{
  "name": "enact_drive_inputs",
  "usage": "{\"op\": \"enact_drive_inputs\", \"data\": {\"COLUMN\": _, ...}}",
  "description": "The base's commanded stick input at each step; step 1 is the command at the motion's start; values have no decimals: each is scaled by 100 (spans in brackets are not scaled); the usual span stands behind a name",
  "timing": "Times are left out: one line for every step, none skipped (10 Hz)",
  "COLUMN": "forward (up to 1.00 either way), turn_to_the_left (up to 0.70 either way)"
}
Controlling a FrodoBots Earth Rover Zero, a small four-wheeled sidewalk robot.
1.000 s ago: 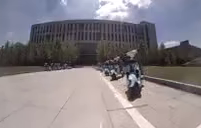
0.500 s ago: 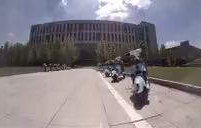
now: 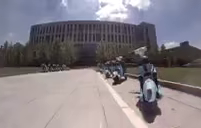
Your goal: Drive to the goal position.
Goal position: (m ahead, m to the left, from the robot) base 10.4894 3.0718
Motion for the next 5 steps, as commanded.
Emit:
{"op": "enact_drive_inputs", "data": {"forward": 70, "turn_to_the_left": 0}}
{"op": "enact_drive_inputs", "data": {"forward": 70, "turn_to_the_left": 17}}
{"op": "enact_drive_inputs", "data": {"forward": 70, "turn_to_the_left": 35}}
{"op": "enact_drive_inputs", "data": {"forward": 70, "turn_to_the_left": 35}}
{"op": "enact_drive_inputs", "data": {"forward": 70, "turn_to_the_left": 7}}
